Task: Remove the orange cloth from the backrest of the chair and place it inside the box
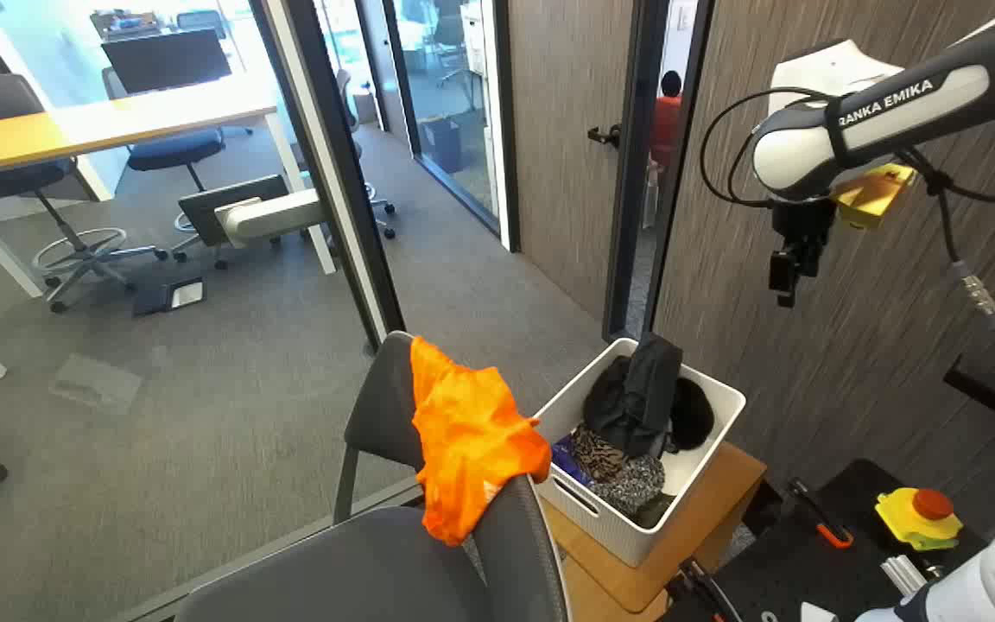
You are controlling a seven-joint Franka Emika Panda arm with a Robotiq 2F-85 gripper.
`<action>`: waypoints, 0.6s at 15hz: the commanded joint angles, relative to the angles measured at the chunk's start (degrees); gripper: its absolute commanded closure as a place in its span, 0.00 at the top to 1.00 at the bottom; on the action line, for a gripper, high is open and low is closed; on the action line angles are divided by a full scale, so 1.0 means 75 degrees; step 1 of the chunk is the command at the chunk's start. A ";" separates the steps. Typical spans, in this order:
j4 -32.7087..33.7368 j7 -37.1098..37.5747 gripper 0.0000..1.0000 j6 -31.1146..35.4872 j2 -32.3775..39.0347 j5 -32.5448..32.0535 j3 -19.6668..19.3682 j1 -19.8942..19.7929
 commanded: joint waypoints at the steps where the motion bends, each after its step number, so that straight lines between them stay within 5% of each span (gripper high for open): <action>1: 0.0044 -0.0012 1.00 -0.0019 0.0001 0.0017 0.0072 -0.0070; 9: -0.0278 -0.0120 1.00 -0.0282 -0.0450 0.0416 0.0169 0.0050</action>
